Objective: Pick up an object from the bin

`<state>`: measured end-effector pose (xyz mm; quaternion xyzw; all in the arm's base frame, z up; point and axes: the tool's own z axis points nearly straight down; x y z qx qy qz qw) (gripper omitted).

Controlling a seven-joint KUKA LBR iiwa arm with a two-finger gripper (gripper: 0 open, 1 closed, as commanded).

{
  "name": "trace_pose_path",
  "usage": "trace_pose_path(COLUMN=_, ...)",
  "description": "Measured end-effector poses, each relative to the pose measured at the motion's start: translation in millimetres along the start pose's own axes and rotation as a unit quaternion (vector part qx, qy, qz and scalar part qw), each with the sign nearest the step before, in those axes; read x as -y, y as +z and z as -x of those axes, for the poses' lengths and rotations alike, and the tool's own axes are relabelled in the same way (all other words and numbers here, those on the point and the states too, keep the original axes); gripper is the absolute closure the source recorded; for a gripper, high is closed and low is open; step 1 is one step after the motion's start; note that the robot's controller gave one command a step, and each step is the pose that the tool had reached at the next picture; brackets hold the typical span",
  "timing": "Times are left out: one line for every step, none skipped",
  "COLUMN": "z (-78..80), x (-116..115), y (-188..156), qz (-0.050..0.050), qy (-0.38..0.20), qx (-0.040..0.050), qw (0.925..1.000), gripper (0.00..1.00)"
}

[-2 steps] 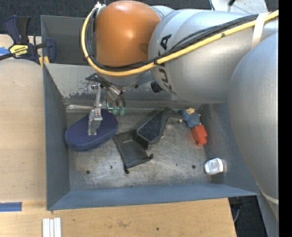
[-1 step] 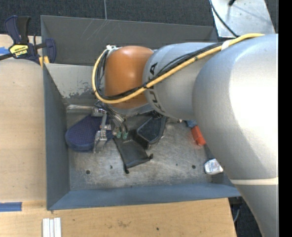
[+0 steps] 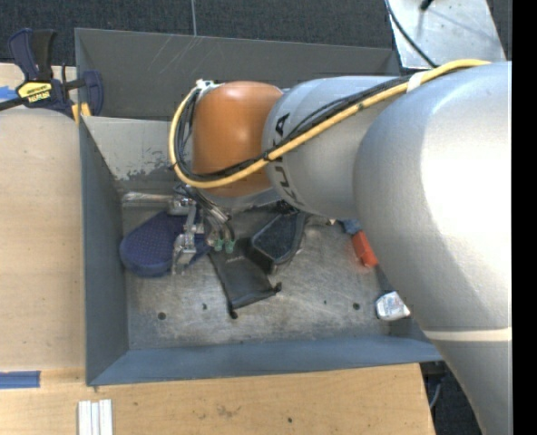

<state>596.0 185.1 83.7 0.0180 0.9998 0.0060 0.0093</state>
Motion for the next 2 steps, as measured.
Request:
trace_pose_path(z=3.0, x=5.3, y=-120.6, qz=-0.004, qy=-0.002, qx=-0.0037, qw=1.0000, gripper=1.00)
trace_pose_path(z=-24.1, x=-57.5, y=-123.7, qz=-0.003, qy=-0.111, qx=-0.0072, qw=0.9938, gripper=1.00)
